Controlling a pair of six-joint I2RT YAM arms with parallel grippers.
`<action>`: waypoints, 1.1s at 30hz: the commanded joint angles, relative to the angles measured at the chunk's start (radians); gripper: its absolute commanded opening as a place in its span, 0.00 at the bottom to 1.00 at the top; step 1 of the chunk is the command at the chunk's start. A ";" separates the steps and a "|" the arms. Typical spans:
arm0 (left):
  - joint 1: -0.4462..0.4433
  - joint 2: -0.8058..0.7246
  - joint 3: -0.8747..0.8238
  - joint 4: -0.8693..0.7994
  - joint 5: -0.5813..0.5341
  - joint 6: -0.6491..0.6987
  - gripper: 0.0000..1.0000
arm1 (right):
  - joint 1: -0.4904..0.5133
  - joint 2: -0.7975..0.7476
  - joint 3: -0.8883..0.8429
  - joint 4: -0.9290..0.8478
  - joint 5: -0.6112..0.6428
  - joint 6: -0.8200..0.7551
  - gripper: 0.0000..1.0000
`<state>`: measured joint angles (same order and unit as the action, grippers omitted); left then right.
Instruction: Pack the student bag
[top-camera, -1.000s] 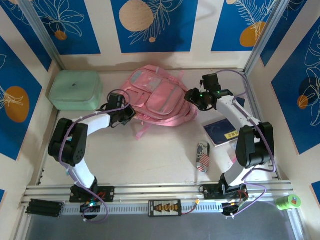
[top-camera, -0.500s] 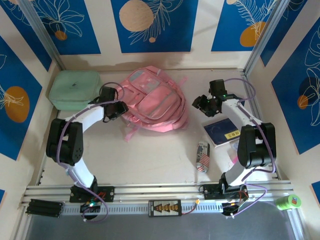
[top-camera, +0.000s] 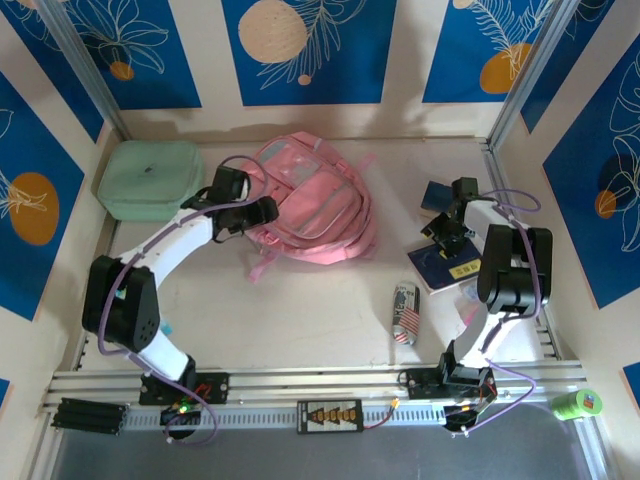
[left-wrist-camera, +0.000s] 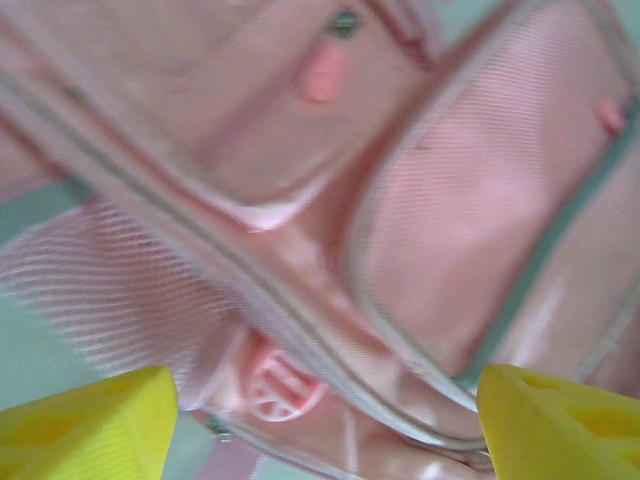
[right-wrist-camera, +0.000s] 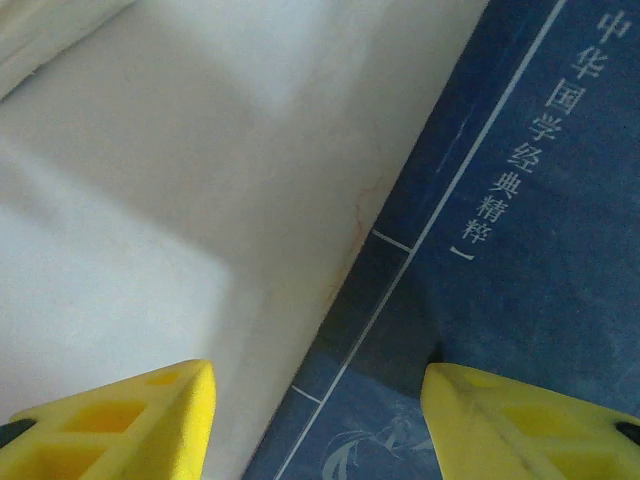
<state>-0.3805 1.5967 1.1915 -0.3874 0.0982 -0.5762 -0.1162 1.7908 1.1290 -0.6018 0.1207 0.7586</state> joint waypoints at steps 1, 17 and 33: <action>-0.052 0.023 0.070 -0.008 0.044 0.047 0.81 | 0.011 0.063 0.037 -0.012 -0.041 -0.033 0.59; -0.304 0.338 0.368 0.055 0.174 0.061 0.86 | 0.104 -0.092 -0.031 0.049 -0.263 -0.128 0.53; -0.506 0.731 0.774 -0.024 0.151 0.068 0.57 | -0.077 -0.192 -0.212 -0.002 -0.145 -0.022 0.48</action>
<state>-0.8772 2.2829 1.9121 -0.3706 0.2581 -0.5156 -0.1875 1.5822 0.9215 -0.5735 -0.0288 0.7204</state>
